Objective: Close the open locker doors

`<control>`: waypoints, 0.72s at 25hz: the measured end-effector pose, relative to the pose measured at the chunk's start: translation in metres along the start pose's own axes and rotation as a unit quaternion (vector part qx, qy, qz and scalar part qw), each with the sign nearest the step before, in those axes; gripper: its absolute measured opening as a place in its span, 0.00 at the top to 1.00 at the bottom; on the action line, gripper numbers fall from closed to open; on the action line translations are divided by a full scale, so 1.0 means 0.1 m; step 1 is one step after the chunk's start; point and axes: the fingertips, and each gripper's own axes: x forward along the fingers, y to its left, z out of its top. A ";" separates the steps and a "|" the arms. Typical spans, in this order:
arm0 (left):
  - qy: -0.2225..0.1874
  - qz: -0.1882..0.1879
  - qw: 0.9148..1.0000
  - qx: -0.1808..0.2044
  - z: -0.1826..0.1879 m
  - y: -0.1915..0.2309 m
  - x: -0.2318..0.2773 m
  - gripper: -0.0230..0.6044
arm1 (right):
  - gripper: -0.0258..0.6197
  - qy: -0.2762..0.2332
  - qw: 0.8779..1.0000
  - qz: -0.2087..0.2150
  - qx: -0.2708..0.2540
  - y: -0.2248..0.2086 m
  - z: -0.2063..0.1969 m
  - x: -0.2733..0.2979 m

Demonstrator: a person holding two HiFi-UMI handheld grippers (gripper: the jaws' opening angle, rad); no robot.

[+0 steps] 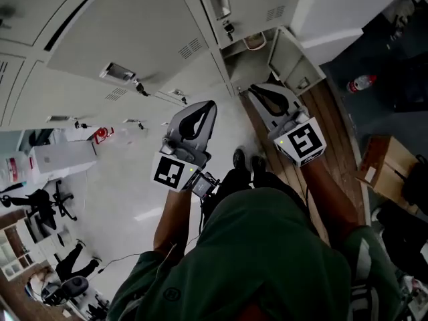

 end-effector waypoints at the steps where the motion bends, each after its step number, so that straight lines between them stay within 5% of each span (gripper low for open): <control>1: 0.001 -0.019 1.000 -0.004 -0.04 -0.04 0.10 0.96 | 0.92 -0.001 1.000 -0.017 0.002 -0.09 -0.03 -0.07; 11: -0.009 -0.171 0.985 -0.032 -0.28 -0.44 0.86 0.96 | 0.92 0.019 0.984 -0.172 0.034 -0.66 -0.38 -0.81; 18: 0.009 -0.227 0.972 -0.052 -0.58 -0.79 1.28 0.96 | 0.92 0.041 0.976 -0.209 0.047 -0.93 -0.76 -1.18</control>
